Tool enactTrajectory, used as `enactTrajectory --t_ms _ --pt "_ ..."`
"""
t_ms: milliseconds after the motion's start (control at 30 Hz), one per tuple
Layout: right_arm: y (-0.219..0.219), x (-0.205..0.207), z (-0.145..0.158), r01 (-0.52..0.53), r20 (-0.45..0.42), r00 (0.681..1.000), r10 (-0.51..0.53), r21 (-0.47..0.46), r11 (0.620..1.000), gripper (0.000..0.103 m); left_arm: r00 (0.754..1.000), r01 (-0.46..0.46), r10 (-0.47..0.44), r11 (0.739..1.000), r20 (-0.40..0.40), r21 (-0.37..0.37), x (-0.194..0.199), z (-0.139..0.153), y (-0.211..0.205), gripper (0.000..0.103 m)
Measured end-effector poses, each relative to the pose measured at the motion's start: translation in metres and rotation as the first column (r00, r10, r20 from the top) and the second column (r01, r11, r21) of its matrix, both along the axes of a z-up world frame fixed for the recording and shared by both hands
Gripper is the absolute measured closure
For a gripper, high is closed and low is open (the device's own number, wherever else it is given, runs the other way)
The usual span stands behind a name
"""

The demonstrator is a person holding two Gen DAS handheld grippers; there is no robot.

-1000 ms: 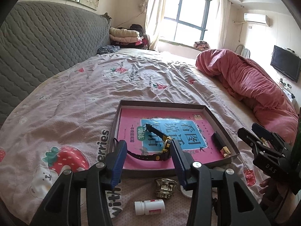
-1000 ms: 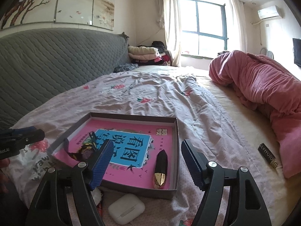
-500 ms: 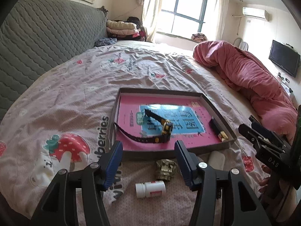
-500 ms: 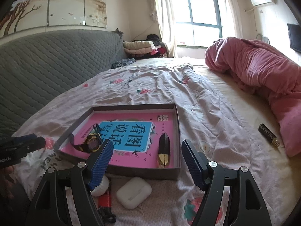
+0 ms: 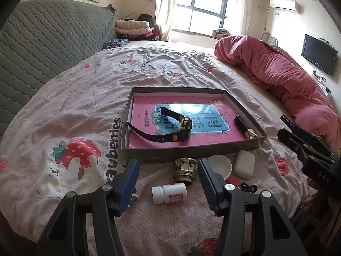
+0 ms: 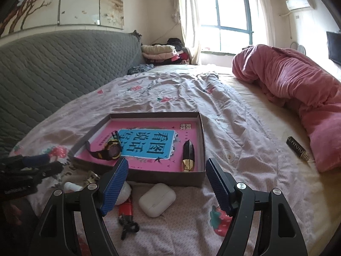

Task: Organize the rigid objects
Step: 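Withdraw both open tools from the box back toward the remaining objects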

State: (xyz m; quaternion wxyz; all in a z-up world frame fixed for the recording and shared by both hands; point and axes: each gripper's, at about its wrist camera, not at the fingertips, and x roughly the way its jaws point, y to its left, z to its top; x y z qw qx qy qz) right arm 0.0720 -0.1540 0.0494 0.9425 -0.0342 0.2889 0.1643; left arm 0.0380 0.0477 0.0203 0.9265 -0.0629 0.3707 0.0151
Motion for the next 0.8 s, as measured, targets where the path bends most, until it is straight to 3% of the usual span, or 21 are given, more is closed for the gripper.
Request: enactTrajectory --t_ms 233,467,800 --pt "0.003 -0.011 -0.002 -0.015 -0.028 1.0 0.014 -0.016 1.0 0.027 1.0 -0.002 0.001 1.0 -0.007 -0.011 -0.008 0.0 0.002 0.046" --pt "0.011 -0.016 -0.015 -0.048 -0.109 0.993 0.047 -0.01 0.999 0.027 0.999 0.011 -0.011 1.0 -0.031 -0.01 -0.015 -0.003 0.003 0.046" --pt "0.019 -0.026 -0.019 -0.068 -0.125 0.99 0.063 -0.042 0.997 0.027 0.997 0.018 -0.019 1.0 -0.07 -0.023 -0.017 -0.01 0.002 0.046"
